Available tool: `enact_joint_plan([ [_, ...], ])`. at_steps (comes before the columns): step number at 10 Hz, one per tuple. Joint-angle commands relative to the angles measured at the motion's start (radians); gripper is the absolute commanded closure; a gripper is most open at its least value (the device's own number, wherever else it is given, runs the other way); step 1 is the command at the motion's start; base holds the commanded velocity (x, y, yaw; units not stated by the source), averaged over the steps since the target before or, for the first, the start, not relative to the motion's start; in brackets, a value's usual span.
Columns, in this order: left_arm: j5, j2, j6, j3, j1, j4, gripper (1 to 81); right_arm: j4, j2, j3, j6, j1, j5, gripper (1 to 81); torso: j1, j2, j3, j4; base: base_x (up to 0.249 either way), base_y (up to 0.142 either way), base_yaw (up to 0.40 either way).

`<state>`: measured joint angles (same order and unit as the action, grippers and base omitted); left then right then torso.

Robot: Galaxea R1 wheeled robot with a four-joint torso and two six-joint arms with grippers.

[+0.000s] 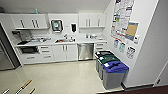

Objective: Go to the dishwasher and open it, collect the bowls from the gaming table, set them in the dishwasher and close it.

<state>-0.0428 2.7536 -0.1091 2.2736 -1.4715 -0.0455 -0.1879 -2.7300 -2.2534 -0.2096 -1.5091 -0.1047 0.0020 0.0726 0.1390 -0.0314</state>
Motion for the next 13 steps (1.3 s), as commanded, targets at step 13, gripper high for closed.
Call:
enact_joint_plan([
  [13, 0.055, -0.020, -0.006, -0.016, 0.046, -0.007, 1.0, -0.013, 0.020, 0.022, 0.002, 0.059, 0.046, 1.0, 0.000, 0.000, 0.000, 0.000, 0.188, 0.000, 0.000],
])
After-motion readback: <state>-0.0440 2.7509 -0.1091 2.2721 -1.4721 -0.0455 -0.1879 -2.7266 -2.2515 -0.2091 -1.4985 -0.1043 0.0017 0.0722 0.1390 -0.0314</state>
